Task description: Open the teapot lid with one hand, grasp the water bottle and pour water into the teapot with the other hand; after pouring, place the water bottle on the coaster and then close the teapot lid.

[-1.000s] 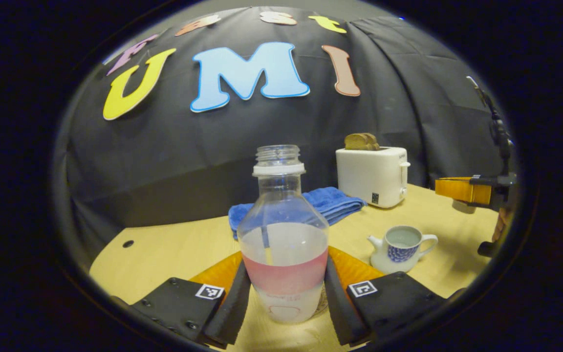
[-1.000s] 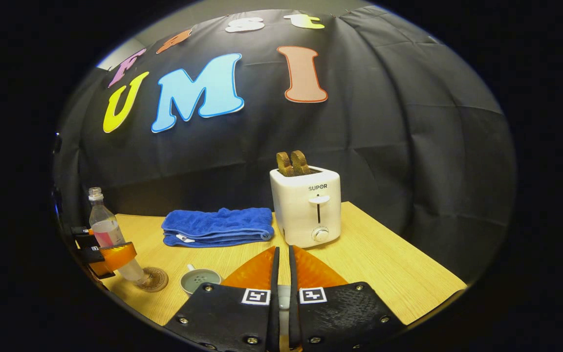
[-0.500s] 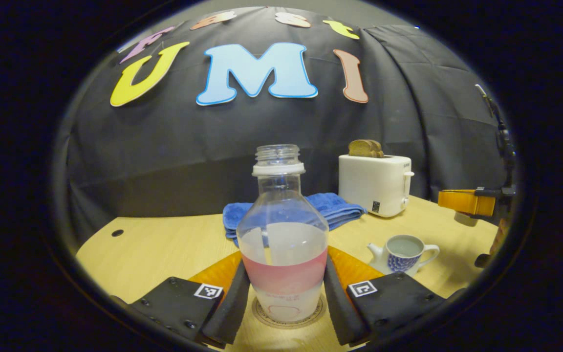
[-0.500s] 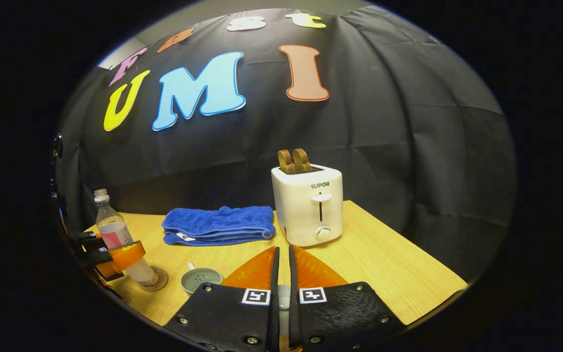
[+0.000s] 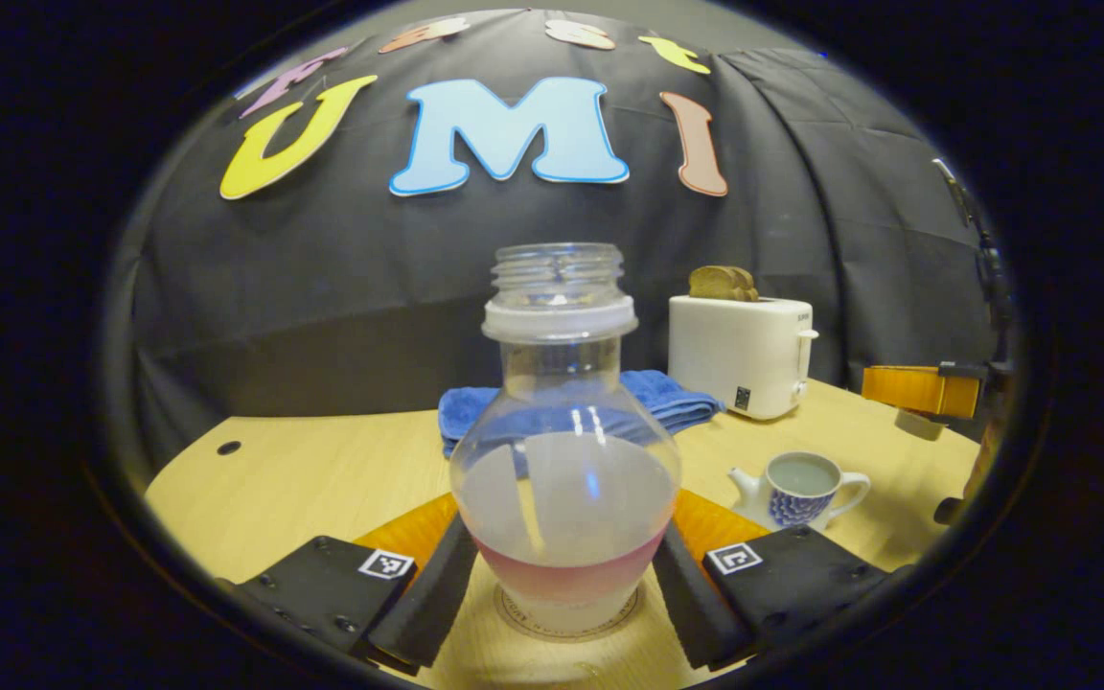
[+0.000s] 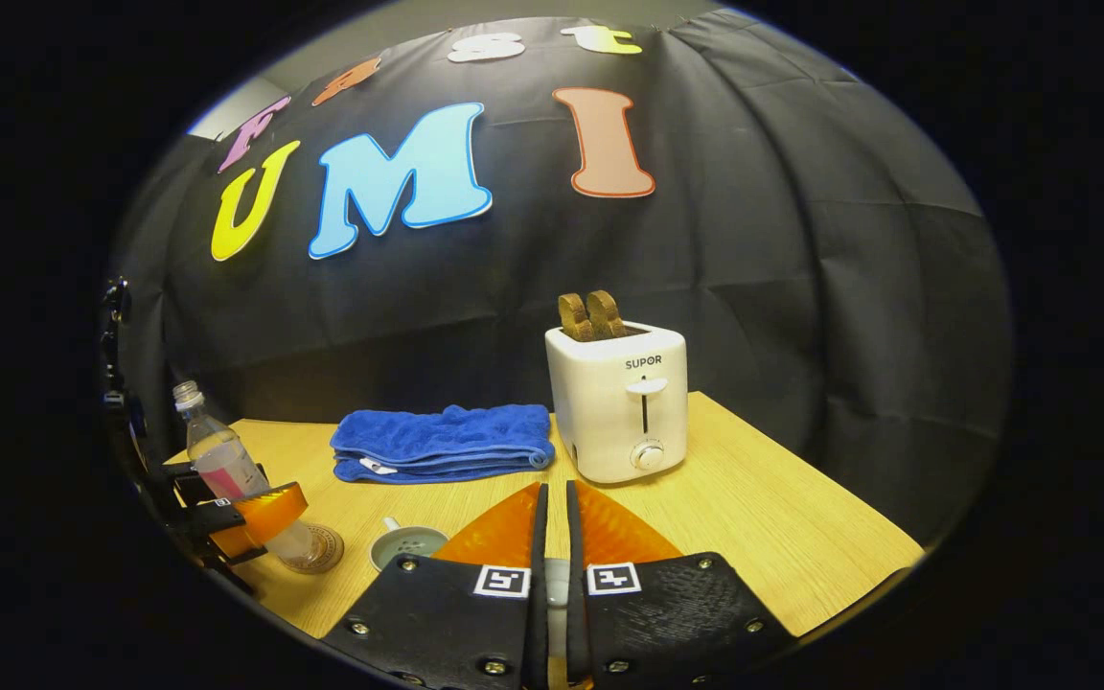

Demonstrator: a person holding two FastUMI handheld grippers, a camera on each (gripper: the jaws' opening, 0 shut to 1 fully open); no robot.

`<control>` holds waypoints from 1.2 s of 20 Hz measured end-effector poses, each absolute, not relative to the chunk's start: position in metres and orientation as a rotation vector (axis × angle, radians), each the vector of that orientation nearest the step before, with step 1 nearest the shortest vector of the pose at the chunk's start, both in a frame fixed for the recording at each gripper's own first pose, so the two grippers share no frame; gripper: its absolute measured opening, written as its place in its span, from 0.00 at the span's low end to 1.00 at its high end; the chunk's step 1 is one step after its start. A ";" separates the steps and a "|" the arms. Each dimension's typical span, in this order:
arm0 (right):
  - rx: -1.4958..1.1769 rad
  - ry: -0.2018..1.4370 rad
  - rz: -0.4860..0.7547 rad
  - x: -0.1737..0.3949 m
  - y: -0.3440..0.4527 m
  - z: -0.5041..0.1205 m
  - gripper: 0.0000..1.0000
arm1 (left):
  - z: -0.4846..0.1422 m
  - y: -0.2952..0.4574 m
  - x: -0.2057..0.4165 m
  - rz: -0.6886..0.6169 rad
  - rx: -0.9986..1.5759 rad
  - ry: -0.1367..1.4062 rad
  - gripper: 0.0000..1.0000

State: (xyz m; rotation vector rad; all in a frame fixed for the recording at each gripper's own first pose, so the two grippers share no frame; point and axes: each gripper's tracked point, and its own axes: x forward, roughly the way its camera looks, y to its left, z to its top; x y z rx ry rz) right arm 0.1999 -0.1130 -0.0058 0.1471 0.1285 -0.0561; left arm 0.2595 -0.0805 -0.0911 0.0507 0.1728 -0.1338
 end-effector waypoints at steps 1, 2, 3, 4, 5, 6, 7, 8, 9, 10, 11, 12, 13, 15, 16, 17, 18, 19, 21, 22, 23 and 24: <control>0.151 0.125 -0.048 0.199 -0.110 -0.005 0.07 | -0.088 -0.081 0.259 -0.134 0.049 0.166 1.00; 0.153 0.122 -0.042 0.200 -0.107 -0.004 0.07 | -0.087 -0.080 0.259 -0.131 0.050 0.159 1.00; 0.152 0.119 -0.037 0.200 -0.105 -0.003 0.07 | -0.085 -0.079 0.259 -0.129 0.053 0.155 1.00; 0.149 0.112 -0.032 0.199 -0.103 -0.001 0.07 | -0.083 -0.078 0.258 -0.130 0.055 0.157 1.00; 0.147 0.103 -0.022 0.200 -0.099 0.001 0.07 | -0.082 -0.077 0.255 -0.134 0.051 0.161 1.00; 0.147 0.097 -0.012 0.200 -0.096 0.003 0.07 | -0.083 -0.079 0.251 -0.145 0.044 0.167 1.00; 0.151 0.092 0.000 0.200 -0.093 0.004 0.07 | -0.082 -0.078 0.248 -0.147 0.037 0.167 1.00; 0.160 0.085 0.018 0.201 -0.087 0.006 0.07 | -0.082 -0.077 0.246 -0.149 0.038 0.164 1.00; 0.169 0.077 0.032 0.202 -0.083 0.008 0.07 | -0.080 -0.073 0.242 -0.144 0.045 0.158 1.00; 0.175 0.064 0.048 0.203 -0.078 0.011 0.07 | -0.079 -0.072 0.238 -0.147 0.053 0.155 1.00; 0.179 0.052 0.064 0.204 -0.073 0.014 0.07 | -0.079 -0.071 0.232 -0.152 0.060 0.149 1.00; 0.181 0.038 0.078 0.205 -0.068 0.016 0.07 | -0.079 -0.070 0.227 -0.155 0.067 0.145 1.00; 0.183 0.023 0.086 0.206 -0.065 0.020 0.07 | -0.081 -0.070 0.220 -0.156 0.078 0.143 1.00; 0.204 0.000 0.111 0.211 -0.056 0.024 0.07 | -0.078 -0.068 0.207 -0.153 0.095 0.126 1.00; 0.220 -0.005 0.121 0.214 -0.051 0.024 0.07 | -0.077 -0.067 0.202 -0.154 0.087 0.117 1.00; 0.232 -0.007 0.129 0.217 -0.048 0.022 0.07 | -0.076 -0.067 0.197 -0.157 0.069 0.115 1.00; 0.239 -0.007 0.137 0.220 -0.045 0.021 0.07 | -0.075 -0.066 0.194 -0.157 0.047 0.108 1.00; 0.244 -0.005 0.146 0.223 -0.041 0.020 0.07 | -0.072 -0.064 0.191 -0.154 0.029 0.100 1.00; 0.240 -0.004 0.160 0.228 -0.033 0.016 0.07 | -0.068 -0.060 0.187 -0.151 0.003 0.086 1.00; 0.233 0.000 0.166 0.232 -0.028 0.013 0.07 | -0.067 -0.061 0.184 -0.157 -0.010 0.079 1.00; 0.229 0.003 0.170 0.234 -0.024 0.011 0.07 | -0.063 -0.059 0.182 -0.155 -0.018 0.068 1.00; 0.225 -0.002 0.169 0.237 -0.021 0.011 0.07 | -0.060 -0.057 0.181 -0.155 -0.019 0.057 1.00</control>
